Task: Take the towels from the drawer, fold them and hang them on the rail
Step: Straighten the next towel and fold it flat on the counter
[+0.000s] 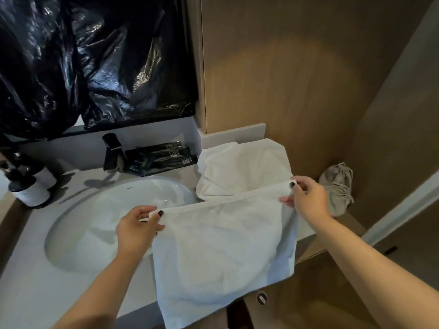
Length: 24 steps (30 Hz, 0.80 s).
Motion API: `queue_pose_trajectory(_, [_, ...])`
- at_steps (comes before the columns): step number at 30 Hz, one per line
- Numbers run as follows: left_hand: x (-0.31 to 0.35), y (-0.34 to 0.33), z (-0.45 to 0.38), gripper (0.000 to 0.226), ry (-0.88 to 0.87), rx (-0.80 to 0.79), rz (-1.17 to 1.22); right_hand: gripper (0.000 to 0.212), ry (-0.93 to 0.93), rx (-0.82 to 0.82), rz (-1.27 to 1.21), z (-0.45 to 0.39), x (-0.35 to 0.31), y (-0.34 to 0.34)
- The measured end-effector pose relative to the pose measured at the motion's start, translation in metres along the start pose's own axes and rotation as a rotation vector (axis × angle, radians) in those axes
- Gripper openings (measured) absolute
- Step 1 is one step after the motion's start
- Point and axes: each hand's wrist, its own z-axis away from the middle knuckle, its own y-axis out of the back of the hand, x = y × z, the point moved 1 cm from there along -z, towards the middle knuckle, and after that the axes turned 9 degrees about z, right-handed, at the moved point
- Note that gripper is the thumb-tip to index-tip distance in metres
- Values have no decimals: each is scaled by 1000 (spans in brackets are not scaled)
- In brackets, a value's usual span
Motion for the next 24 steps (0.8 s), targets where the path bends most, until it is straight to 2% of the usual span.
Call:
queue_pose_trajectory(5, [-41,-31,-20,9,162,114,-49,20,-45,-69,-27,-46,24,-54])
queue_pose_trajectory(8, [-54,-43,-15,15,231,186,-209,27,-50,-140,8,-52,45,-82])
queue_pose_trajectory(11, [-55,-60,0,49,152,136,-386,43,3,-150,196,-43,62,-98])
queue_pose_trajectory(13, [-54,-77,17,62,-103,46,-550,56,118,-161,250,-29,66,-107])
queue_pose_trajectory(15, [-58,-98,34,63,-314,-106,-713,63,305,-161,408,-13,66,-117])
queue_pose_trajectory(18, [-71,-122,54,56,-401,-290,-893,61,644,-188,740,13,69,-133])
queue_pose_trajectory(21, [-77,-129,54,61,-389,-359,-1021,59,956,-359,934,20,73,-142])
queue_pose_trajectory(24, [-79,-128,49,63,-380,-380,-1069,56,1025,-497,992,15,76,-143])
